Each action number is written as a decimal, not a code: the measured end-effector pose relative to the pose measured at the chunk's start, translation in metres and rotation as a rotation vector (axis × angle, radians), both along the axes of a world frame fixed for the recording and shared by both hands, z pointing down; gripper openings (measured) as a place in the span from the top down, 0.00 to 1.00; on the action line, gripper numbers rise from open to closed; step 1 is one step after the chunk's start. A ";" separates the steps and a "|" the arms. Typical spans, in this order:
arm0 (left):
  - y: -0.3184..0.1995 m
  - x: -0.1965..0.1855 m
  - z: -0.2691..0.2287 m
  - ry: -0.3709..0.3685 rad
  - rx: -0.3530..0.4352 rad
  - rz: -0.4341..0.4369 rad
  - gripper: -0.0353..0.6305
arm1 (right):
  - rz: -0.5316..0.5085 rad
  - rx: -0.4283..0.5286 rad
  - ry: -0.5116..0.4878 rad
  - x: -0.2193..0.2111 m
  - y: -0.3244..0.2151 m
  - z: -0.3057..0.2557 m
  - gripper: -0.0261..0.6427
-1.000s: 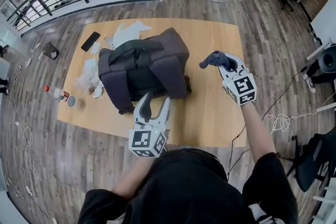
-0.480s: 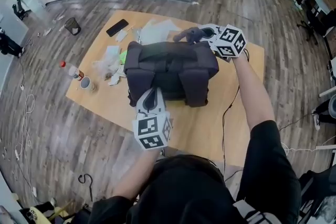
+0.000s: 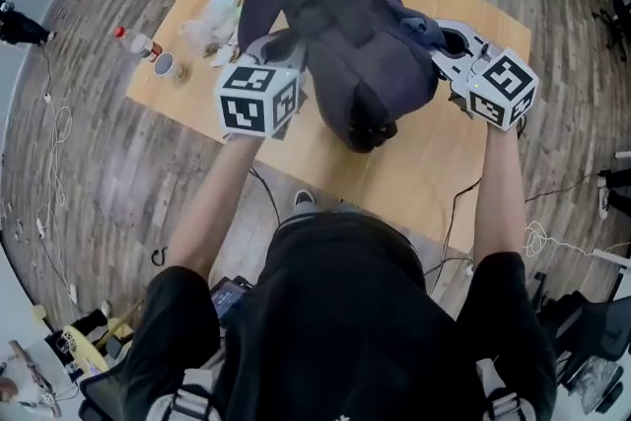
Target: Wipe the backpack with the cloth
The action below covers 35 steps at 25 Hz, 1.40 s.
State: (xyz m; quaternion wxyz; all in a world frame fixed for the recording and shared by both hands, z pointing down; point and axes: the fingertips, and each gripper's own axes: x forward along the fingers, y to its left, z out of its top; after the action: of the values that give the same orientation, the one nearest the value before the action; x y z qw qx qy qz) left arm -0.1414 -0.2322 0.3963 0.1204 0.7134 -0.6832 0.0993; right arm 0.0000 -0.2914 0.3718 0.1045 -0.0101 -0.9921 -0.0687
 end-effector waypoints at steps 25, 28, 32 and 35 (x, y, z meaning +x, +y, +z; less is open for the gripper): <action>0.100 -0.036 -0.016 0.109 0.100 0.395 0.93 | 0.579 0.536 -0.023 -0.029 0.131 -0.062 0.91; 0.122 -0.042 -0.014 0.162 0.138 0.363 0.93 | 0.655 0.560 -0.129 -0.032 0.145 -0.060 0.91; 0.140 -0.044 0.002 0.169 0.133 0.356 0.93 | 0.715 0.520 -0.144 -0.024 0.154 -0.029 0.91; 0.146 -0.042 0.008 0.190 0.122 0.347 0.92 | 0.742 0.472 -0.112 -0.015 0.155 0.000 0.91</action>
State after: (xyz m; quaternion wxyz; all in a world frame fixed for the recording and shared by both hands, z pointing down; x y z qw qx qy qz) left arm -0.1838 -0.0858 0.4047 0.1217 0.8326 -0.5402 0.0094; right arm -0.0153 -0.1363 0.3716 0.0673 0.3748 -0.8898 -0.2514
